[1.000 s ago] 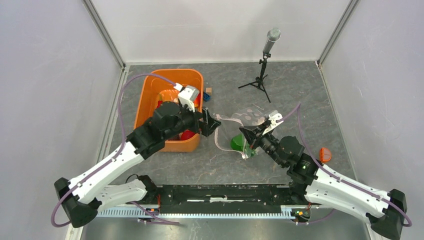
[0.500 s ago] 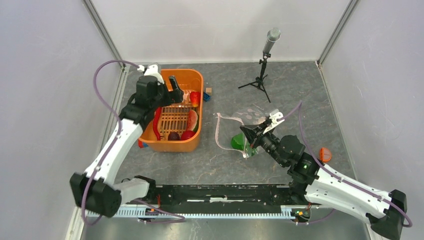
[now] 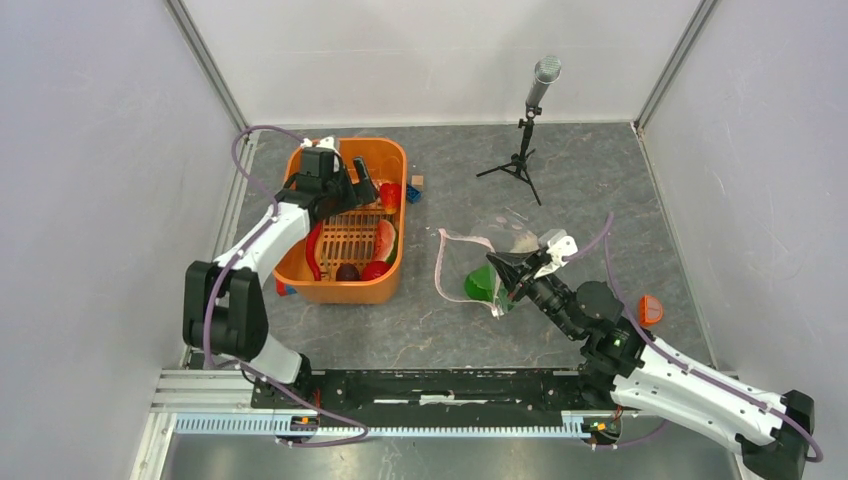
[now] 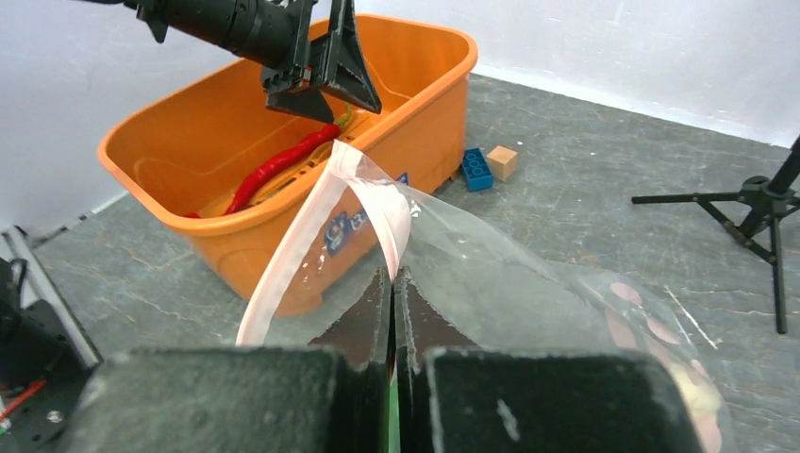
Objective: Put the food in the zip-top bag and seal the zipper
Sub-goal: Pick up the fake fruit from the bin.
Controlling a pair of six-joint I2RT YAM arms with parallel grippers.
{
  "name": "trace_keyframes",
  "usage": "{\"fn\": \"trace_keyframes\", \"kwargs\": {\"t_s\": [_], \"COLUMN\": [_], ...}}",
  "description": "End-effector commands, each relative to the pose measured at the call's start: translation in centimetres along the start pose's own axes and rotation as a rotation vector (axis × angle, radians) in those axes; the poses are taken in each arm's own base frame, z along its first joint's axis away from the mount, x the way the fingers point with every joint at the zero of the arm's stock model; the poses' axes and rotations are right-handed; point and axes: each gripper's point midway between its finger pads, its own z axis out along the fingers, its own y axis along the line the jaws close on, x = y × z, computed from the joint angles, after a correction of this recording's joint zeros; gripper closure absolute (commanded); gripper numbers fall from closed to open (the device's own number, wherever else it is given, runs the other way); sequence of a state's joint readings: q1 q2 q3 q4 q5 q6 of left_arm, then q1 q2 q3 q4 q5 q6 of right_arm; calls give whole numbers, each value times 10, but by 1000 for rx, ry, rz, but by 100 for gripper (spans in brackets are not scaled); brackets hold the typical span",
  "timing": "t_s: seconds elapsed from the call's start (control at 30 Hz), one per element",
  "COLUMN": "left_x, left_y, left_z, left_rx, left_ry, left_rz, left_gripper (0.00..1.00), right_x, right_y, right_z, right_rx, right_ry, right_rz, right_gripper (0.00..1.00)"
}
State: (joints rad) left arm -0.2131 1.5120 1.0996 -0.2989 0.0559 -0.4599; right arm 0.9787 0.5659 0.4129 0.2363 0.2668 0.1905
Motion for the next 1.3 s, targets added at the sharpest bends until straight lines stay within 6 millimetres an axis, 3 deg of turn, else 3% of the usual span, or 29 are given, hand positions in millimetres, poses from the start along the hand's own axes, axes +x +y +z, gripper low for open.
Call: {"fn": "trace_keyframes", "kwargs": {"t_s": [0.0, 0.17, 0.33, 0.53, 0.67, 0.77, 1.1, 1.27], "left_x": [-34, -29, -32, -2, 14, 13, -11, -4], "left_y": [-39, -57, -57, -50, -47, -47, -45, -43], "left_z": [22, 63, 91, 105, 107, 94, 14, -48], "left_rx": [182, 277, 282, 260, 241, 237, 190, 216], "left_ry": [-79, 0, -15, 57, 99, 85, -34, -91], "left_rz": [-20, -40, -40, -17, 10, 22, 15, 26], "left_gripper": [2, 12, 17, 18, 31, 52, 57, 56], "right_x": [-6, -1, 9, 6, -1, -7, -18, 3], "right_y": [-9, -21, -20, -23, -25, -26, -28, -41], "right_z": [1, 5, 13, 16, 16, 18, 19, 14], "right_rx": [29, 87, 77, 97, 126, 145, 204, 327], "right_ry": [-54, -17, 53, 75, 59, 63, 26, 92], "right_rz": [-97, -168, -238, -256, -226, -196, -42, 108], "right_gripper": [100, 100, 100, 100, 100, 100, 100, 100]}}
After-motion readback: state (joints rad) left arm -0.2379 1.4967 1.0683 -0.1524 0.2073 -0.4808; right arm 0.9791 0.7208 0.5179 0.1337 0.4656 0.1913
